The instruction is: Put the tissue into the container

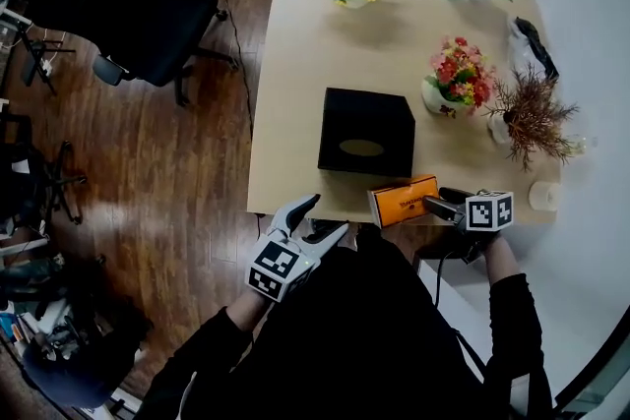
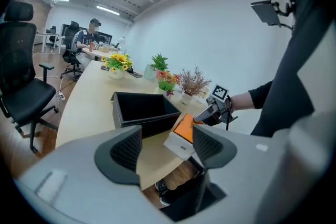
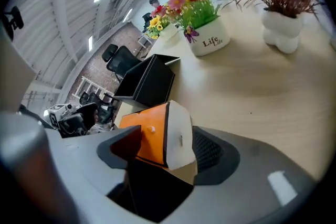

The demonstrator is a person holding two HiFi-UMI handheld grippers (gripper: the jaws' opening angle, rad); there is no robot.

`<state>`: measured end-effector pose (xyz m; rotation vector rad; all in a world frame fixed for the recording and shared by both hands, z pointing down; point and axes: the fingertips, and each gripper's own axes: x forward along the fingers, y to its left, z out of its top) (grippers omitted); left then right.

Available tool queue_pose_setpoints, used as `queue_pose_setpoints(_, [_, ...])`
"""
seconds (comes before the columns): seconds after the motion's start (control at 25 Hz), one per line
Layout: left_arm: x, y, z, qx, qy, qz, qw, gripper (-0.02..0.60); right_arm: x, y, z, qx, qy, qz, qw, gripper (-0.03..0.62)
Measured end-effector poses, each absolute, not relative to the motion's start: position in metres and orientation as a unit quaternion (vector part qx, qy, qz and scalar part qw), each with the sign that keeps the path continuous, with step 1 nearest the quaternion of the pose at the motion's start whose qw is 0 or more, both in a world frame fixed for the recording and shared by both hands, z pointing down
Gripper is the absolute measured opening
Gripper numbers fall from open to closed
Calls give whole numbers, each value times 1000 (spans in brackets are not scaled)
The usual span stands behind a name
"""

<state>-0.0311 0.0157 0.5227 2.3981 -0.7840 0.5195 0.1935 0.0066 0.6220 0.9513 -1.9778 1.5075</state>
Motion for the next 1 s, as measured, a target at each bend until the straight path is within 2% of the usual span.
queue_pose_setpoints(0.08, [-27,16,517,889,-307,193,278,287,188,10,625,317,-714,575,243,245])
queue_pose_setpoints(0.32, [-7,10,510,880,-329,193,284,285,180,12,625,269,-704,602,264,189])
queue_pose_setpoints(0.68, [0,-3,512,872,-341,198,289,284,192,27,613,267,-686,642,214,172])
queue_pose_setpoints(1.0, [-15,-10,517,872,-343,205,283,284,216,17,569,353,-662,638,175,167])
